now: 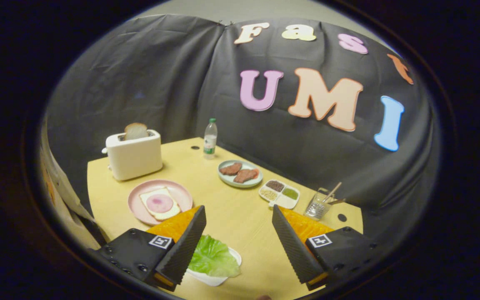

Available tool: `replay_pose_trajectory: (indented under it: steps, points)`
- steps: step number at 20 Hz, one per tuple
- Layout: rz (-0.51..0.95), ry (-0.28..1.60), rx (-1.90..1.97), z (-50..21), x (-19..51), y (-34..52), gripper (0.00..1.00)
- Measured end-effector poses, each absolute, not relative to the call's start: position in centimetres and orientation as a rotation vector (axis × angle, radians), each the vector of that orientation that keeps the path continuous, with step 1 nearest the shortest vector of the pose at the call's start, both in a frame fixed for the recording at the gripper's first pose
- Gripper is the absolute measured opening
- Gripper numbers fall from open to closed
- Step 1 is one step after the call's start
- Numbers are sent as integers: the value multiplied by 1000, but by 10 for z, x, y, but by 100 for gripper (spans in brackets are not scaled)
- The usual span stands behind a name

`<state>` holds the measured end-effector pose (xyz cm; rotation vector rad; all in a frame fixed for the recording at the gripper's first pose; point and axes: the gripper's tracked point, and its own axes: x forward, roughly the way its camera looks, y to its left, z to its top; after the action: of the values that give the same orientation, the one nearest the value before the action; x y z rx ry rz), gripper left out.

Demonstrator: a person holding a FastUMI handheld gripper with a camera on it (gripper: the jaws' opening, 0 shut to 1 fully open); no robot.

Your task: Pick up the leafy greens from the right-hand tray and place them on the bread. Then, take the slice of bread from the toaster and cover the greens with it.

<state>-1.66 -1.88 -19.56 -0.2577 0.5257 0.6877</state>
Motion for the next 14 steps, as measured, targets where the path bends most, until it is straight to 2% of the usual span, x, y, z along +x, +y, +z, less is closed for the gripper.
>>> replay_pose_trajectory:
  steps: [10, 14]
  points:
    - [1007, 789, -493, -294, -61, -4, 100]
    - [1083, 870, -562, -326, -75, -4, 100]
